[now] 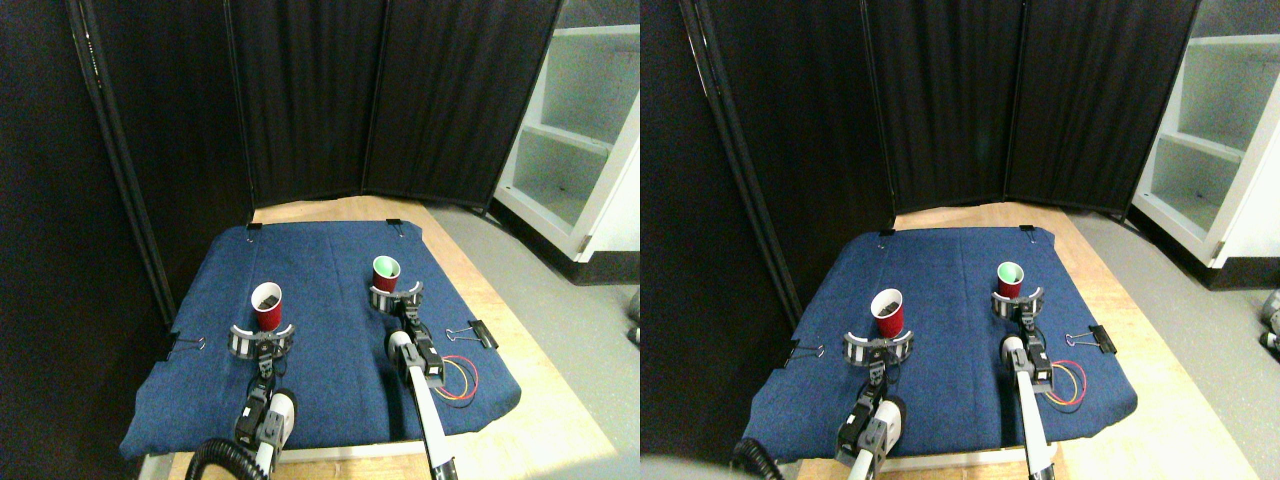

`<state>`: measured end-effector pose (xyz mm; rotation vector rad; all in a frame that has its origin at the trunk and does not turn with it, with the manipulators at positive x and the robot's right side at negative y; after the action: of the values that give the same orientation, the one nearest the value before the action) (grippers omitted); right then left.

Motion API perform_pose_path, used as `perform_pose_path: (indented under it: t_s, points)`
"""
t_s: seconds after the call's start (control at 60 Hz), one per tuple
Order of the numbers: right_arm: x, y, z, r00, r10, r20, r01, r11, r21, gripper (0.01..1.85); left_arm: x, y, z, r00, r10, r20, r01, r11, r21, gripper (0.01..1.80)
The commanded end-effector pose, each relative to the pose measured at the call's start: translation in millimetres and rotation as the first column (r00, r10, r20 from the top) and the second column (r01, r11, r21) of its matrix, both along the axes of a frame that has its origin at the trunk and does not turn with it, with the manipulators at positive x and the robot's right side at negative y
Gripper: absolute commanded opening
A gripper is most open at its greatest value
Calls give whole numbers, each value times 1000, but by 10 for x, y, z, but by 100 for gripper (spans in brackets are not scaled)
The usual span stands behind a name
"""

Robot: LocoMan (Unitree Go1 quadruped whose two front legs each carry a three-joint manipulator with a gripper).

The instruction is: Pour (bimanual)

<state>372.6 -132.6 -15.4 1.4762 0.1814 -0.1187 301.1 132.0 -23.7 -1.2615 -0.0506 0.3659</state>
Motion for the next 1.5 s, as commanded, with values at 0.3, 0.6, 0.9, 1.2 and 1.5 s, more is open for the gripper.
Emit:
perform_pose_path:
  t_s: [0.3,0.6,0.9,1.2,1.5]
  points:
    - [148,36,-37,1000,-5,8,5,1000,9,133,133,-12,-3,998,6,57,-3,998,-56,119]
    - [219,44,-43,1000,-13,8,13,1000,21,139,161,-17,0,999,17,51,-16,1000,-23,123]
    - [297,81,-60,999,-31,-7,32,995,94,136,199,-35,-2,999,23,39,-22,999,-26,121]
    - [291,102,7,1000,-13,2,12,994,108,133,358,-25,-75,1000,15,18,-12,986,-165,132]
    - [298,96,-4,1000,-8,-3,8,998,65,129,454,-76,-153,1000,2,3,-1,976,-220,131]
